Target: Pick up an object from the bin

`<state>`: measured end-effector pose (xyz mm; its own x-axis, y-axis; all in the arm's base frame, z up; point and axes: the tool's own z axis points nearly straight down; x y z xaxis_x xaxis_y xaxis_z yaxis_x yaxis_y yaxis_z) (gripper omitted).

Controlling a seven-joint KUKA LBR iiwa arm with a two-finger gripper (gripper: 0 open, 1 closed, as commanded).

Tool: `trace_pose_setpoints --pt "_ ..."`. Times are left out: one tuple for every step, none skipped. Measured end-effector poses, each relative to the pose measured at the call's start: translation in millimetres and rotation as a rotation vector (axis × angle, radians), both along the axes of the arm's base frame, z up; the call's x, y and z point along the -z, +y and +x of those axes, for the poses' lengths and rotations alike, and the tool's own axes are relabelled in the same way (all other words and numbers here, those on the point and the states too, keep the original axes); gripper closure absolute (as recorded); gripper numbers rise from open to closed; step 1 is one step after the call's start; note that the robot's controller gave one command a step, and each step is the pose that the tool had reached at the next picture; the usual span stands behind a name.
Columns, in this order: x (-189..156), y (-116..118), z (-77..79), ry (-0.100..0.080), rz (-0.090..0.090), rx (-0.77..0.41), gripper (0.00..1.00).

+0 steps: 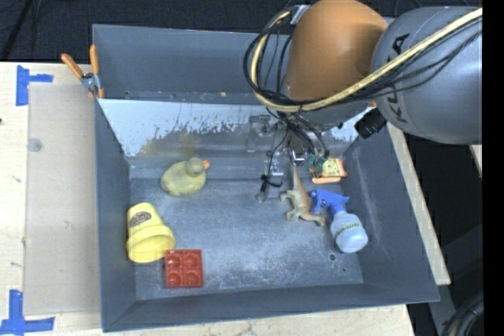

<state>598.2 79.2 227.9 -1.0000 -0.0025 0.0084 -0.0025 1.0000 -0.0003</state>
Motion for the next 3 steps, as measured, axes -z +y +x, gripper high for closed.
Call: trace_pose_setpoints --pt "-5 0 1.3 -0.007 0.001 0.002 0.0" --pt "-2 41 8.0 -0.007 -0.001 -0.029 0.0" --pt "59 60 -46.3 -0.008 0.003 -0.076 0.0"
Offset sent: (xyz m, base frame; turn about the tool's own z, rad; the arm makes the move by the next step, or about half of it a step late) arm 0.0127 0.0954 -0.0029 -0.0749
